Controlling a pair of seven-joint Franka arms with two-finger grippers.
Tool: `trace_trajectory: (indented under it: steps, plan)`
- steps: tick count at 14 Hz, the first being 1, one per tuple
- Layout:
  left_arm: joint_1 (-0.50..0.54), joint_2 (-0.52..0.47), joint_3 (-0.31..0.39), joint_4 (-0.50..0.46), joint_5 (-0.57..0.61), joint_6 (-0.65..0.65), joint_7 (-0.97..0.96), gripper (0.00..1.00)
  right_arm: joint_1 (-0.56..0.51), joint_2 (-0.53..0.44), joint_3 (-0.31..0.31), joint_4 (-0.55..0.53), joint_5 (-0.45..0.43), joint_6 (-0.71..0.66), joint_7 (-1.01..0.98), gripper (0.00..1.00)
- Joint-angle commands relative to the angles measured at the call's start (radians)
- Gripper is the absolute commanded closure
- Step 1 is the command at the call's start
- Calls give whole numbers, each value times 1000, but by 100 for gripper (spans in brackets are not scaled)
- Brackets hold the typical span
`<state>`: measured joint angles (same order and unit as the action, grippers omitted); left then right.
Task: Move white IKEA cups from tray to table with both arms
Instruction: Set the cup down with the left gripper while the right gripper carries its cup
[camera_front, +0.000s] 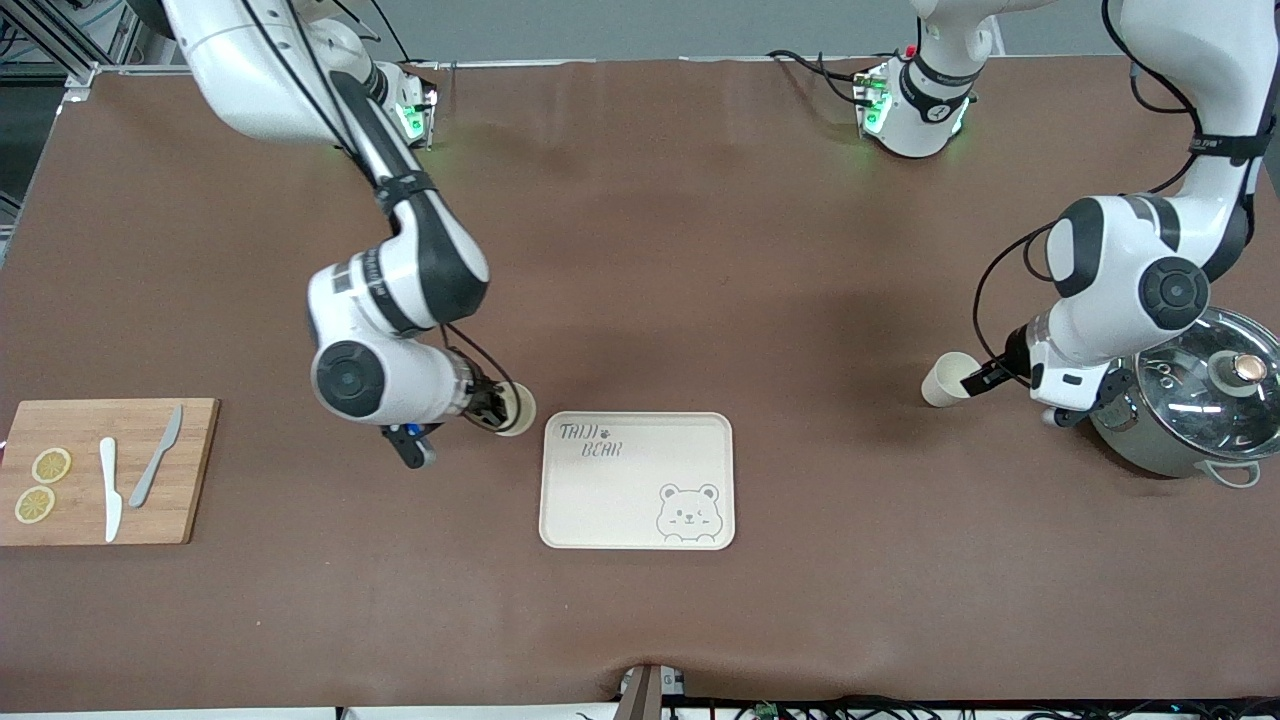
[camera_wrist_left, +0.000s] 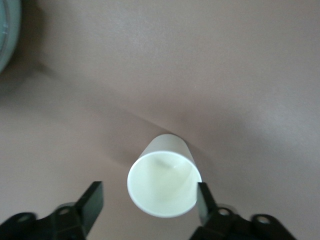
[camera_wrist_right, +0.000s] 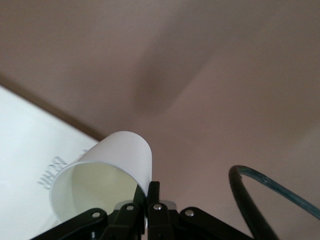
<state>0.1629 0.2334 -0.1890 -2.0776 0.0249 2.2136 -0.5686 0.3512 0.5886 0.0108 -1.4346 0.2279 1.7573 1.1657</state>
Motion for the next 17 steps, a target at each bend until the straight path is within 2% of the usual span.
trace_trajectory:
  steps: [1, 5, 7, 10, 12, 14, 17]
  plan:
    - [4, -52, -7, 40, 4, -103, 18, 0, -73, -82, 12, -93, -10, -68, -163, 100]
    - [4, -78, -17, 115, 4, -204, 22, 0, -173, -157, 0, -252, -28, -59, -505, 100]
    - [3, -82, -18, 190, 4, -297, 22, 0, -205, -209, -38, -337, -96, -41, -672, 100]
    - [1, -112, -29, 246, 4, -379, 22, 0, -317, -260, -49, -440, -113, 5, -972, 100]
    - [-2, -129, -39, 266, 4, -402, 16, 0, -328, -295, -80, -478, -156, 11, -1041, 100]
    - [-2, -129, -47, 325, 9, -472, 21, 0, -356, -300, -89, -489, -191, 30, -1122, 100]
    - [6, -129, -56, 414, 7, -593, 28, 0, -394, -302, -89, -571, -191, 178, -1277, 100]
